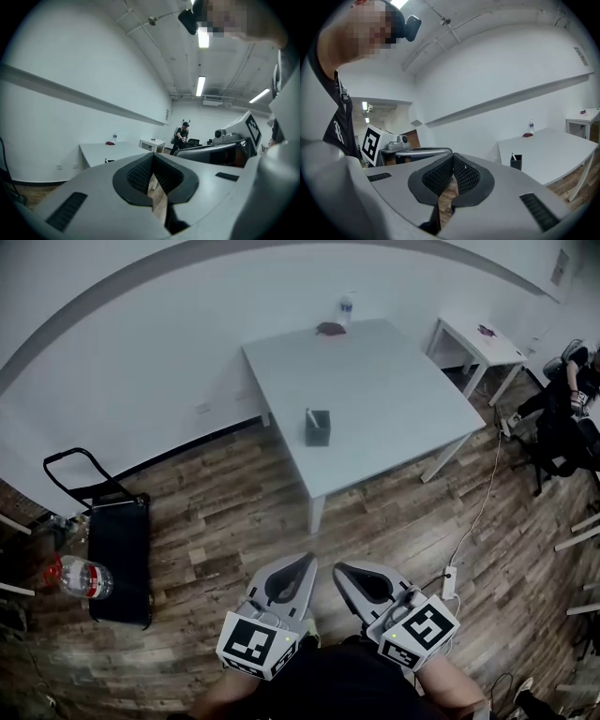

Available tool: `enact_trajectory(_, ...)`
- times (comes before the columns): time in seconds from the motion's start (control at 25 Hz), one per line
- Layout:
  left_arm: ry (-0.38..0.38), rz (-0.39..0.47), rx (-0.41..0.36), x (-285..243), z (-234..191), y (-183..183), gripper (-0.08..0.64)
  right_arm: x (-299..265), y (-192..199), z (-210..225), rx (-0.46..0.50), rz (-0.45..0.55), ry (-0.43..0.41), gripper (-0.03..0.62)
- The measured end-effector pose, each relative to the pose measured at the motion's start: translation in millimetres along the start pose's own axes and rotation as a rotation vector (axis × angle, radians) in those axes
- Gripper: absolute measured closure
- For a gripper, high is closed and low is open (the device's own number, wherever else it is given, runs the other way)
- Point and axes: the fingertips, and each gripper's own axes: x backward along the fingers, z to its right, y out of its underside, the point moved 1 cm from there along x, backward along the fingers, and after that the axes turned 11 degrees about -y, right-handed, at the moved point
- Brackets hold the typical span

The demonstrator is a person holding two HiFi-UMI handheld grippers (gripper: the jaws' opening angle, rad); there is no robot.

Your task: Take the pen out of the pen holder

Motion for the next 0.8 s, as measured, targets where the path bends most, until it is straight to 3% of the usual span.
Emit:
enact_trajectory(0.4,0.003,-0.025,0.026,-29,-36,2,0.554,-33,-5,26,-0.012,-0.018,0.015,0.58)
enact_trajectory(0.8,-0.03,-0.052,0.009,-100,-61,-8,0.554,-55,-23,100,-0.02,-0.001,-0.006,0.581)
